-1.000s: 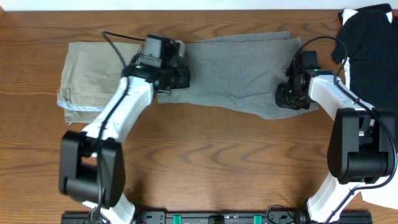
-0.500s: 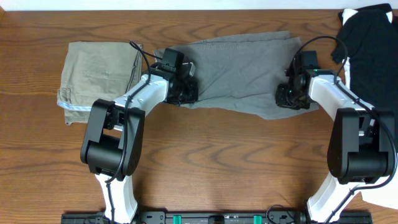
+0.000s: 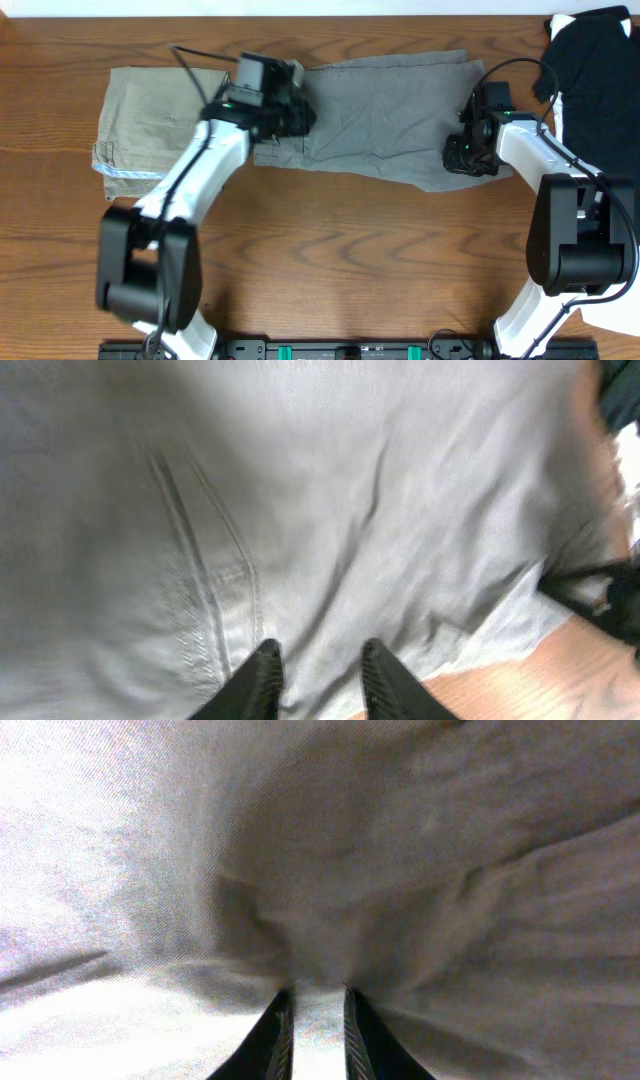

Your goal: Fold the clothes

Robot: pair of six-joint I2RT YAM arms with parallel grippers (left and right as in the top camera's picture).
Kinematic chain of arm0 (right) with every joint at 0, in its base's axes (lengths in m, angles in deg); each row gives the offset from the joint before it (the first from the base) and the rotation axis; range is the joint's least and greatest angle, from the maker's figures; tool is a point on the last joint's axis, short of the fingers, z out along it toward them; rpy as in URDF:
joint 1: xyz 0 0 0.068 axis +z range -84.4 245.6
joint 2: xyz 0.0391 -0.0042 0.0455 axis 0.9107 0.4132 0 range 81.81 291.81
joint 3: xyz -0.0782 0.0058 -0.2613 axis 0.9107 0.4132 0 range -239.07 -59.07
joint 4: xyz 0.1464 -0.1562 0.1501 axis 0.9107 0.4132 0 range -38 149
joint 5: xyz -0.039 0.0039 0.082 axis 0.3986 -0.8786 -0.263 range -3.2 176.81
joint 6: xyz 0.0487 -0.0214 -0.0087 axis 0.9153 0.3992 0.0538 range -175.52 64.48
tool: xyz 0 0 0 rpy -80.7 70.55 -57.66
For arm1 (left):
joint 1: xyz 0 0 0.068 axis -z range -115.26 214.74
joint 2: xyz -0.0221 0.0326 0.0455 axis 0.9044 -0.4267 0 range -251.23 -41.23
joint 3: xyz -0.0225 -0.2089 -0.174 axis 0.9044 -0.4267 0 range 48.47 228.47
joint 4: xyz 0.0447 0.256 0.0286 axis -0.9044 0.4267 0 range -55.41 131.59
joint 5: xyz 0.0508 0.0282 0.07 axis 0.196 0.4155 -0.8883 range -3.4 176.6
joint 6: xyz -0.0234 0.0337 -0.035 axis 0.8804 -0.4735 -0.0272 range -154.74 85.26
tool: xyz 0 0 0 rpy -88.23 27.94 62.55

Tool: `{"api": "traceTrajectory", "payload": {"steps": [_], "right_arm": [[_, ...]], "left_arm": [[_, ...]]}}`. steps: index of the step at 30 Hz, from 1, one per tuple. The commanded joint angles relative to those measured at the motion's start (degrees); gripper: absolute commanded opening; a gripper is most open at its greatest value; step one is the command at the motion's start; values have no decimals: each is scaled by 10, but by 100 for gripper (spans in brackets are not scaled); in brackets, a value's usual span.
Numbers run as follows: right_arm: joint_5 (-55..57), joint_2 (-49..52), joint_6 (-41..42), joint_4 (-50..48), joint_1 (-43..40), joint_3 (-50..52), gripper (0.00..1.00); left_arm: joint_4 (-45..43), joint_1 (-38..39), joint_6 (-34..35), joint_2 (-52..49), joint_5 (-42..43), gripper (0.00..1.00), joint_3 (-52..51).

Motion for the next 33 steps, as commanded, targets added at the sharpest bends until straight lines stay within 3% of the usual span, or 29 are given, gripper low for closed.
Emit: {"api": "traceTrajectory", "payload": {"steps": [1, 21, 23, 33], "right_arm": [[23, 9, 4, 3, -1, 14, 17], [23, 9, 4, 2, -1, 14, 18], [23, 9, 4, 2, -1, 14, 18], [23, 9, 4, 2, -1, 14, 19]], "left_arm": [[1, -19, -3, 10, -23, 32, 10], [64, -30, -5, -169, -100, 30, 6], [63, -30, -5, -184, -100, 26, 6], [37, -30, -7, -91, -96, 24, 32]]}}
